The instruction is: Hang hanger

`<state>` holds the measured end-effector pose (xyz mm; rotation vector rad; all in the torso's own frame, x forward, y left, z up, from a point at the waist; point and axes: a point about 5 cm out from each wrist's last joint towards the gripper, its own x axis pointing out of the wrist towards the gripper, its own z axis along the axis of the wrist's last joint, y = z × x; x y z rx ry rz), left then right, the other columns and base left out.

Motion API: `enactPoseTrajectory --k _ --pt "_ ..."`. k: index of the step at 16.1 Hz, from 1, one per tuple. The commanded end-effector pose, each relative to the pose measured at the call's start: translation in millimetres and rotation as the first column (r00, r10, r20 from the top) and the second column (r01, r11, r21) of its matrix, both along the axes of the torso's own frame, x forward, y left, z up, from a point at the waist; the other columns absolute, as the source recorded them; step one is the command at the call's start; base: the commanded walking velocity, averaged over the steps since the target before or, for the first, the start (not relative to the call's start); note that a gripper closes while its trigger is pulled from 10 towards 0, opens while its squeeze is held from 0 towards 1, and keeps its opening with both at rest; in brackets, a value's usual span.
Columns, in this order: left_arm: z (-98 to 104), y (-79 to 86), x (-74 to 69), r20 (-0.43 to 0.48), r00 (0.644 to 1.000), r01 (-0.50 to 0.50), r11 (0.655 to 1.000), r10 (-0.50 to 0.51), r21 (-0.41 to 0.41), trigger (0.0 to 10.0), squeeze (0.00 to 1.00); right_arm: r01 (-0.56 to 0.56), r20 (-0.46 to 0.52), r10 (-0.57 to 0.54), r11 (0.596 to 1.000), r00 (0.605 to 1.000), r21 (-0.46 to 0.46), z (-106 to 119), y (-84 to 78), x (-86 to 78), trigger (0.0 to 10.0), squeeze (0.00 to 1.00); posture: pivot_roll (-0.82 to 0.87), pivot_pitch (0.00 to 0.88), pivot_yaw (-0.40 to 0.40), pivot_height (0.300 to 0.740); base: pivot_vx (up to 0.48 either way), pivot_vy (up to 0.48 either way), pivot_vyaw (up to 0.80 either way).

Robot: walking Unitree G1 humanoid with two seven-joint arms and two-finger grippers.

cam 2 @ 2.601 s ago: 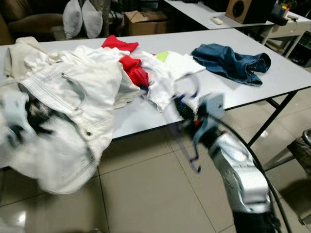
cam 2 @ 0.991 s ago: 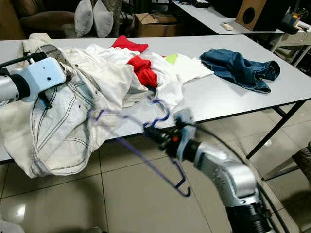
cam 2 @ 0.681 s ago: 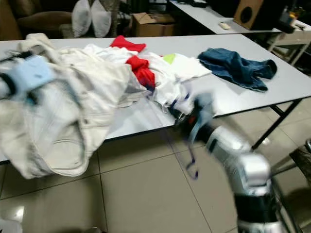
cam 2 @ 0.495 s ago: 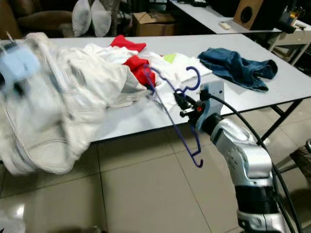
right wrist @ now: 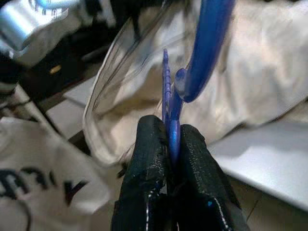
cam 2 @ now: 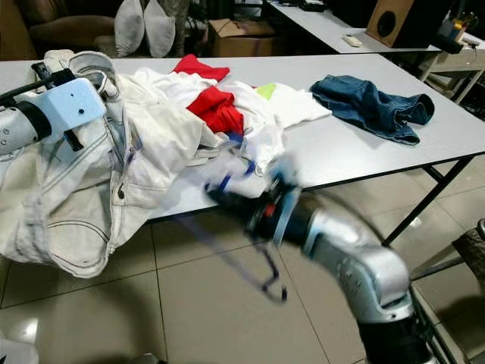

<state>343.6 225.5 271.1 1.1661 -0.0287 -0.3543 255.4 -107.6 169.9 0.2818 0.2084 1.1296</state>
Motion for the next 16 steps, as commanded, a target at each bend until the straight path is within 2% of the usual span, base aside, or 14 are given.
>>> enactPoseTrajectory --k 1,3,7,8,9,10,12,14,16 --pt "11.2 -1.7 0.9 0.05 0.999 0.0 1.0 0.001 -0.004 0.0 0.0 -0.036 -0.009 0.036 0.999 0.999 -0.035 0.4 1.0 -3.5 10.0 0.0 -0.07 0.0 -0.074 0.74 0.0 0.0 0.0" --pt "11.8 -3.9 0.3 0.047 0.999 0.016 1.0 -0.016 -0.01 0.0 0.0 -0.055 -0.029 0.054 0.998 0.998 -0.042 -2.7 3.1 -4.3 10.0 0.0 -0.06 0.0 -0.081 0.74 0.0 0.0 0.0" --pt "7.7 -32.8 -6.3 0.025 0.986 0.168 0.985 -0.167 -0.049 0.0 0.0 -0.064 -0.058 0.062 0.997 0.996 -0.033 -7.2 7.9 2.9 10.0 0.0 -0.06 0.0 -0.094 0.74 0.0 0.0 0.0" --pt "7.7 -49.5 -11.3 0.018 0.969 0.247 0.967 -0.246 -0.066 0.0 0.0 0.006 -0.096 -0.012 0.999 0.995 -0.053 -13.0 7.4 14.1 10.0 0.0 -0.06 0.0 -0.1 0.74 0.0 0.0 0.0" --pt "8.0 -55.5 -13.2 0.016 0.962 0.274 0.959 -0.274 -0.073 0.0 0.0 0.04 -0.115 -0.047 0.997 0.992 -0.062 -15.5 6.8 19.0 10.0 0.0 -0.06 0.0 -0.1 0.74 0.0 0.0 0.0" --pt "9.2 -64.0 -16.5 0.006 0.948 0.319 0.945 -0.32 -0.065 0.0 0.0 0.147 -0.181 -0.162 0.984 0.97 -0.096 -24.1 1.5 32.0 10.0 0.0 -0.06 0.0 -0.101 0.74 0.0 0.0 0.0" --pt "9.9 -64.7 -17.0 -0.002 0.944 0.328 0.943 -0.329 -0.052 0.0 0.0 0.202 -0.205 -0.224 0.972 0.953 -0.123 -28.2 -3.4 38.2 10.0 0.0 -0.06 0.0 -0.104 0.74 0.0 0.0 0.0" --pt "11.5 -52.6 -16.4 -0.03 0.957 0.29 0.957 -0.29 -0.008 0.0 0.0 0.319 -0.217 -0.349 0.934 0.912 -0.16 -29.5 -20.4 48.8 10.0 0.0 -0.06 0.0 -0.107 0.74 0.0 0.0 0.0" --pt "14.1 -36.0 -13.3 -0.03 0.975 0.221 0.975 -0.22 0.035 0.0 0.0 0.382 -0.193 -0.413 0.907 0.89 -0.177 -24.9 -32.9 53.8 10.0 0.0 -0.06 0.0 -0.108 0.74 0.0 0.0 0.0"
